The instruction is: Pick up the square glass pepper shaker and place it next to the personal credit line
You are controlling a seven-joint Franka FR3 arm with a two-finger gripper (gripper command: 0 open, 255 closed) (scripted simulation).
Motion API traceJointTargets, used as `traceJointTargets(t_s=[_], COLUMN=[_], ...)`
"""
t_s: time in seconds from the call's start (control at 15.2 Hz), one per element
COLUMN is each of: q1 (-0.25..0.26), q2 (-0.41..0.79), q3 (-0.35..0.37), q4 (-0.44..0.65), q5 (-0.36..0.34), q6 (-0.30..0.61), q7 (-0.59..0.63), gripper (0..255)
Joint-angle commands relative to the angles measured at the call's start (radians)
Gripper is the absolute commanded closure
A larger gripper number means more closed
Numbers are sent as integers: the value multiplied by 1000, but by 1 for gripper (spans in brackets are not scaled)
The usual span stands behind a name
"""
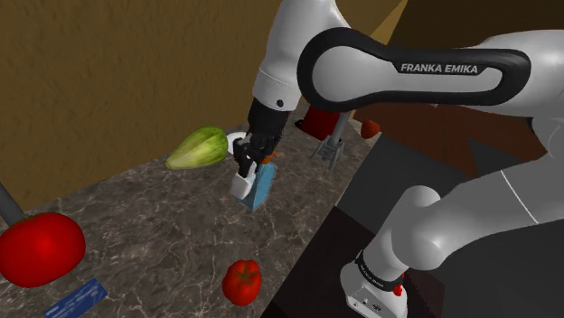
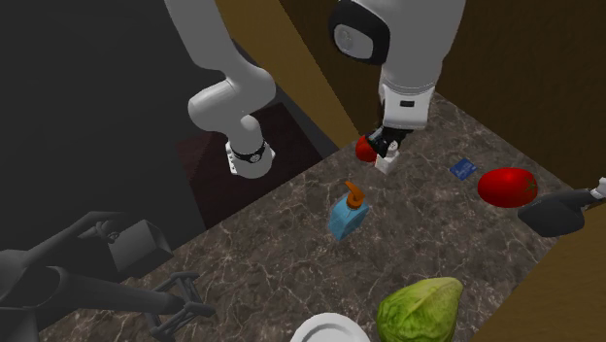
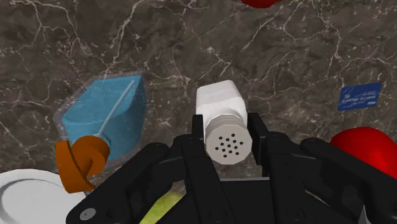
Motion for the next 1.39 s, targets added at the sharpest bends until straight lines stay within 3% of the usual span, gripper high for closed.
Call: traceJointTargets(t_s=[0.0, 0.33, 0.73, 1.06, 1.32], q1=[-6, -21, -1, 83, 200], q2=[74, 273, 540, 783, 995], q3=[35, 121, 200, 219, 200], q4=[64, 244, 506, 783, 1076], q5=[-12, -81, -231, -382, -491], q6=[16, 42, 28, -40, -142], q7=[38, 147, 301, 420, 479], gripper=[255, 255, 255, 255, 255])
